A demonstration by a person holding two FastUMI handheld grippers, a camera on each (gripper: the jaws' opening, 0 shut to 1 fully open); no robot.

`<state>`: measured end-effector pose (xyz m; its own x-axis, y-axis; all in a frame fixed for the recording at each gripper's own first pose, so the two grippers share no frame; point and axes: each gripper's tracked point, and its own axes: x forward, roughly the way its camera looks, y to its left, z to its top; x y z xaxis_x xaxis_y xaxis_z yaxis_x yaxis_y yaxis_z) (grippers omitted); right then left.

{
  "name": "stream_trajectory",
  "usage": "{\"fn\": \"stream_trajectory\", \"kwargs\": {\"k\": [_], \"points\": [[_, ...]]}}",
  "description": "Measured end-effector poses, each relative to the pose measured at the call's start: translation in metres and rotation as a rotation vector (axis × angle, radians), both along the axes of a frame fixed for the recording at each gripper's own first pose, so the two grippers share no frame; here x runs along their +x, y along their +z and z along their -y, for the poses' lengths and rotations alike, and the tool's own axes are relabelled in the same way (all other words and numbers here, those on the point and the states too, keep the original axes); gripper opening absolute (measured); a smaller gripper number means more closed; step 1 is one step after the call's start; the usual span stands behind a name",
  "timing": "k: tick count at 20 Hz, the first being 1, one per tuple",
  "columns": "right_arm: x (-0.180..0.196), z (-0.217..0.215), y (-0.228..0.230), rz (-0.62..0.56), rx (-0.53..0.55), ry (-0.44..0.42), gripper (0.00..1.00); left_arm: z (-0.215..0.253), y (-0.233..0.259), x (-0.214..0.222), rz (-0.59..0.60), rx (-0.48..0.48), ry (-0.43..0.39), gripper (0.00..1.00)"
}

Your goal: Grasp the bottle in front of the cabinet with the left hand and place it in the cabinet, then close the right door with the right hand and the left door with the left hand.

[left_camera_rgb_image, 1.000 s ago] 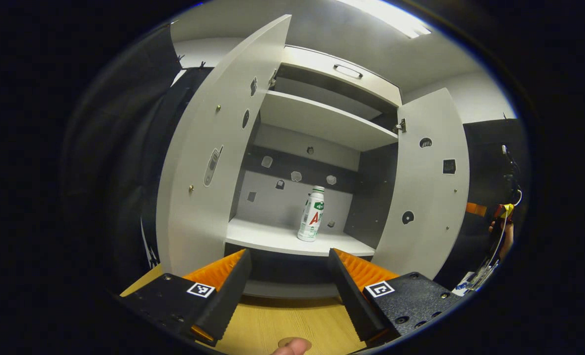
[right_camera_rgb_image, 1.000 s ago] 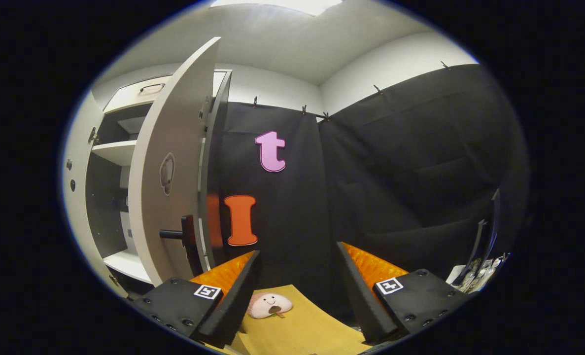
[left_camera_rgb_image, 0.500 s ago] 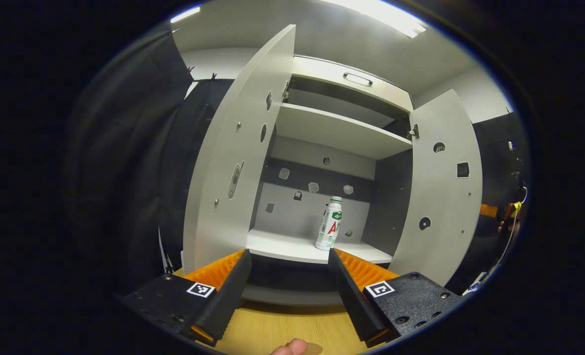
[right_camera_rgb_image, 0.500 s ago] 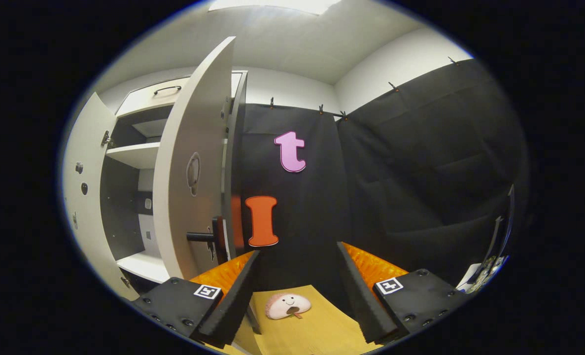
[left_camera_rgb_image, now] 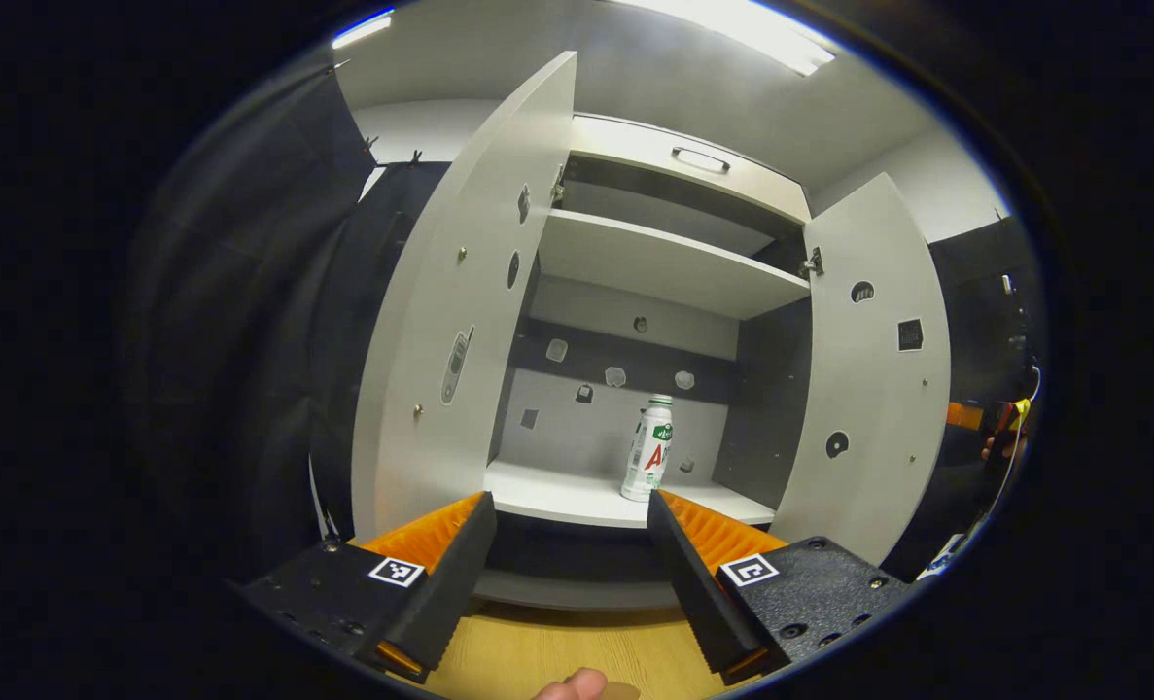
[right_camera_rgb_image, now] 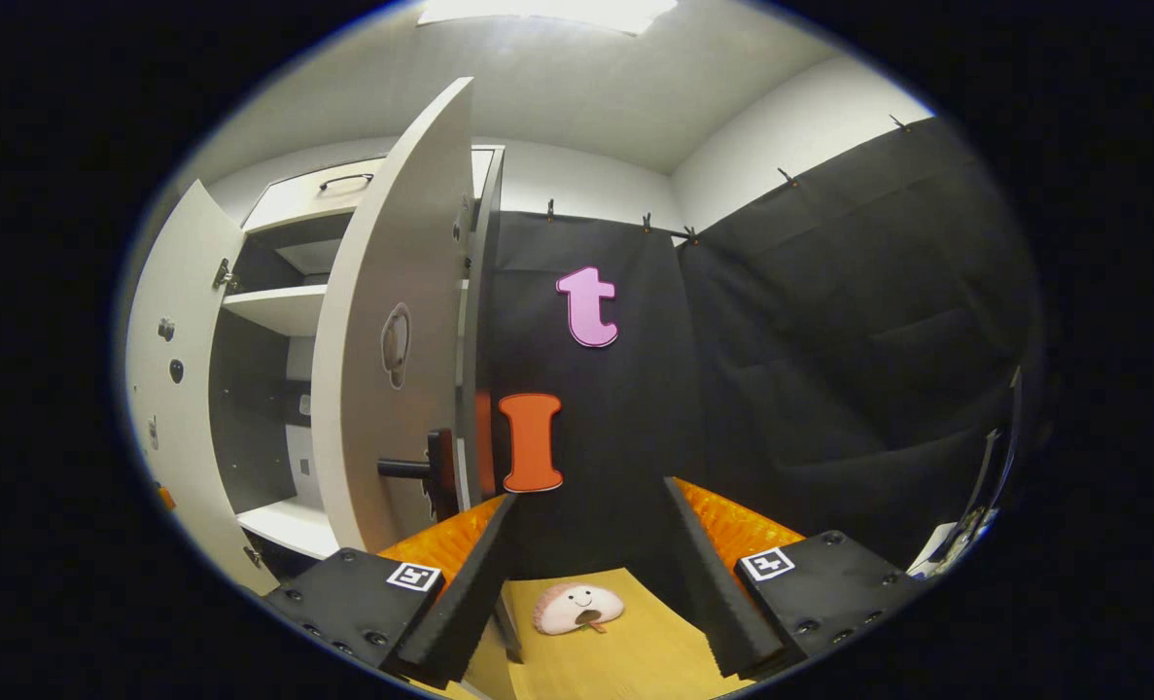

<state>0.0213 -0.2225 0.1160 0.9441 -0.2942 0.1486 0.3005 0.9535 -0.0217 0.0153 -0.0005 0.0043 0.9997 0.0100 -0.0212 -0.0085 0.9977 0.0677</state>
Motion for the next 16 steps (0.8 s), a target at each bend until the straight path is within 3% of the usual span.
{"fn": "stream_trajectory", "kwargs": {"k": [7, 16], "points": [[0.001, -0.028, 0.005, -0.025, -0.104, 0.011, 0.95, 0.005, -0.001, 0.001, -0.004, -0.004, -0.015, 0.95], [0.009, -0.072, 0.003, -0.037, -0.104, 0.104, 0.94, -0.005, 0.001, -0.006, 0.001, 0.008, 0.010, 0.95]]}}
